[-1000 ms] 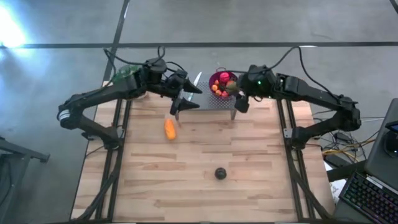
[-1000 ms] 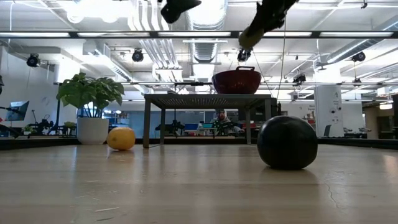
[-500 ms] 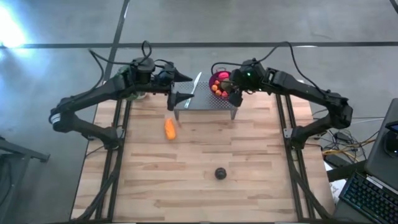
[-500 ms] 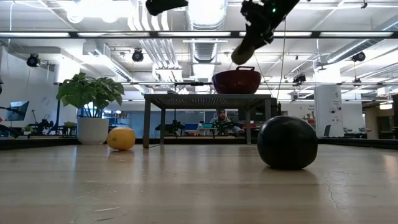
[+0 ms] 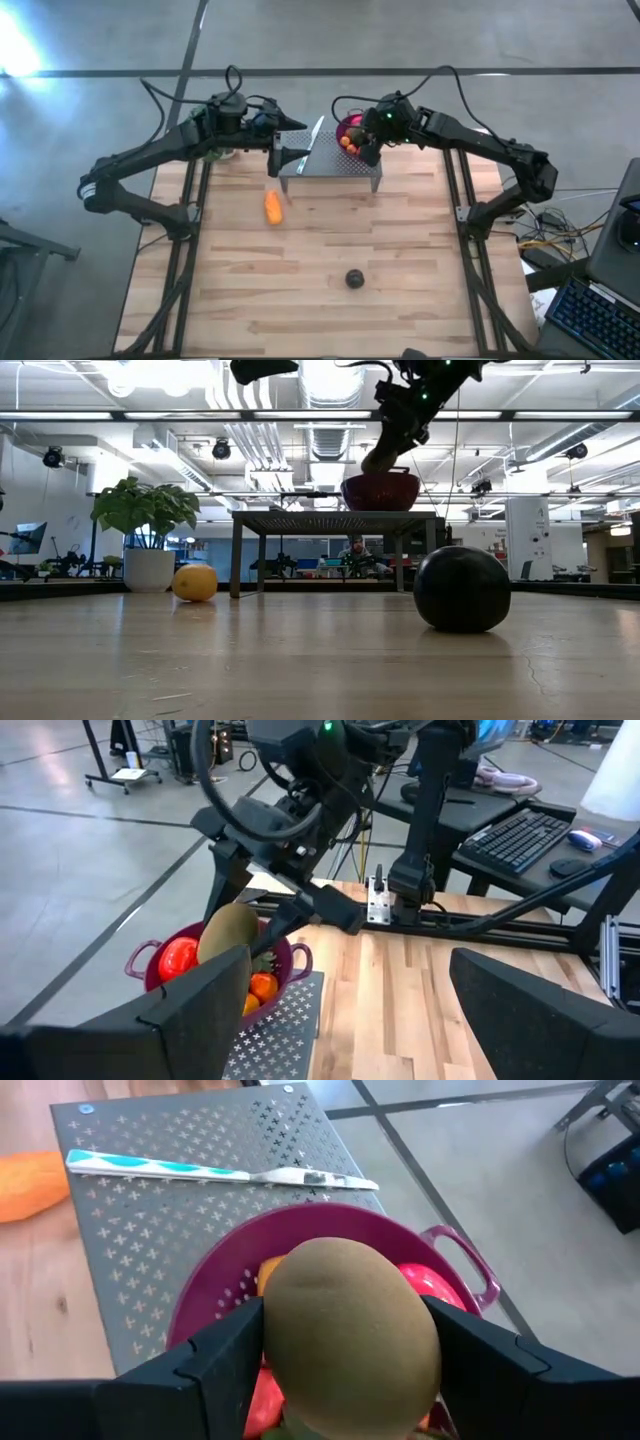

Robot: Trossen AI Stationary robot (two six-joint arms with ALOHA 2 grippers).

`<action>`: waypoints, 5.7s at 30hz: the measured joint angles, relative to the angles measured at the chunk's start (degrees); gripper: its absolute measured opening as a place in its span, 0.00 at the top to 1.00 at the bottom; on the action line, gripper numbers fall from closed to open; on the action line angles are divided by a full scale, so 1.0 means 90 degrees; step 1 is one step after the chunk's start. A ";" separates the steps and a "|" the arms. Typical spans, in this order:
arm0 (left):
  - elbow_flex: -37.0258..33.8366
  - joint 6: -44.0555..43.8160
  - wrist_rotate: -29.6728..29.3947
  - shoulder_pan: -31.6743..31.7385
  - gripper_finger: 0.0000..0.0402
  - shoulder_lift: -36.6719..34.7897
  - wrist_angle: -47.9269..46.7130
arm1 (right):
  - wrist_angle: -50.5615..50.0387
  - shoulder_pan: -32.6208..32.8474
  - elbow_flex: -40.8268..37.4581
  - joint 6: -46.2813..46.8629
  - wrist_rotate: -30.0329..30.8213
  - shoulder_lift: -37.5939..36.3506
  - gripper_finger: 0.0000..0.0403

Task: Pick & Place Fruit
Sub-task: Put the brown kiwi into the violet strainer bowl on the shelf, then put the yellow mango into the violet strainer bowl on the shelf

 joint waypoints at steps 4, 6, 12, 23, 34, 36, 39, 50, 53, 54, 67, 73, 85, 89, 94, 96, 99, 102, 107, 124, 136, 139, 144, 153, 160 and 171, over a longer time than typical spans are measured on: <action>0.0000 -0.0007 0.0002 0.0000 0.13 0.0000 -0.0016 | 0.0203 -0.0003 0.0000 0.0019 0.0001 0.0141 0.37; 0.0000 -0.0030 0.0003 0.0000 0.13 0.0000 -0.0059 | 0.0289 -0.0001 0.0000 0.0019 0.0001 0.0200 0.38; 0.0000 -0.0057 0.0003 0.0000 0.13 0.0000 -0.0134 | 0.0403 -0.0012 0.0000 0.0019 0.0006 0.0355 0.41; 0.0000 -0.0098 0.0005 0.0000 0.13 0.0000 -0.0293 | 0.0480 -0.0017 0.0000 0.0092 0.0045 0.0577 0.31; 0.0000 -0.0105 0.0007 0.0000 0.13 0.0000 -0.0330 | 0.0490 0.0004 0.0000 0.0030 0.0096 0.0526 0.18; 0.0000 -0.0108 0.0007 0.0000 0.13 0.0000 -0.0336 | 0.0488 0.0030 0.0000 -0.0080 0.0098 0.0513 0.15; 0.0000 -0.0112 0.0008 0.0000 0.13 0.0000 -0.0369 | 0.0486 0.0081 0.0002 -0.0139 0.0097 0.0418 0.12; 0.0000 -0.0117 0.0008 0.0000 0.13 0.0000 -0.0889 | -0.0249 0.0513 0.0507 -0.0146 0.0093 -0.0267 0.17; 0.0000 -0.0115 0.0005 0.0000 0.13 0.0001 -0.1307 | -0.0575 0.0715 0.0577 0.0029 0.0093 -0.0494 0.20; 0.0000 -0.0115 -0.0002 0.0000 0.13 0.0001 -0.1455 | -0.0680 0.0797 0.0596 0.0092 0.0093 -0.0560 0.21; -0.0309 0.0849 -0.0318 -0.0036 0.13 0.0002 -0.3368 | -0.1924 0.1728 0.0605 0.0952 0.0089 -0.1324 0.29; -0.0918 0.3105 -0.0318 -0.0259 0.13 0.0005 -0.3589 | -0.2076 0.2007 0.0602 0.1039 0.0082 -0.1390 0.31; -0.1787 0.5121 -0.1218 -0.1136 0.13 0.0005 -0.3449 | -0.2075 0.2033 0.0600 0.1077 0.0093 -0.1386 0.26; -0.2037 0.5018 -0.1651 -0.1211 0.13 0.0015 -0.3178 | -0.2072 0.2030 0.0600 0.1096 0.0093 -0.1386 0.24; -0.2224 0.4939 -0.1422 -0.1248 0.13 0.0119 -0.2764 | -0.2063 0.2030 0.0600 0.1148 0.0093 -0.1386 0.22; -0.2242 0.4752 -0.1173 -0.1352 0.13 0.0209 -0.2383 | -0.2058 0.2030 0.0597 0.1148 0.0093 -0.1384 0.22; -0.2233 0.4323 -0.1023 -0.1595 0.13 0.0280 -0.1843 | -0.2083 0.2071 0.0597 0.1175 0.0078 -0.1373 0.23; -0.2217 0.3967 -0.1010 -0.1778 0.13 0.0291 -0.1539 | -0.2188 0.2290 0.0595 0.1153 0.0076 -0.1373 0.25; -0.2191 0.3286 -0.1071 -0.1836 0.14 0.0289 -0.1455 | -0.2167 0.3013 0.0494 0.1409 0.0074 -0.1372 0.30; -0.2274 0.5420 -0.2530 -0.1819 0.14 0.0543 -0.2953 | -0.2266 0.4570 -0.0005 0.2598 0.1347 -0.1342 0.24; -0.2273 0.6806 -0.3115 -0.1824 0.14 0.1667 -0.3349 | -0.2179 0.4488 -0.0005 0.2498 0.1482 -0.1344 0.20; -0.2273 0.6961 -0.3210 -0.1824 0.14 0.1951 -0.3344 | -0.2182 0.4488 -0.0005 0.2496 0.1482 -0.1344 0.21; -0.2273 0.6963 -0.3213 -0.1831 0.14 0.2335 -0.3300 | -0.2175 0.4488 -0.0063 0.2459 0.1482 -0.1344 0.25; -0.2273 0.7066 -0.3011 -0.1870 0.14 0.2749 -0.2870 | -0.2171 0.4488 -0.0276 0.2474 0.1563 -0.1344 0.30; -0.2273 0.7127 -0.2965 -0.1892 0.14 0.3068 -0.2714 | -0.2169 0.4488 -0.0291 0.2455 0.1583 -0.1344 0.30; -0.2263 0.7141 -0.2984 -0.1927 0.20 0.3189 -0.2675 | -0.2169 0.4488 -0.0296 0.2503 0.1596 -0.1344 0.25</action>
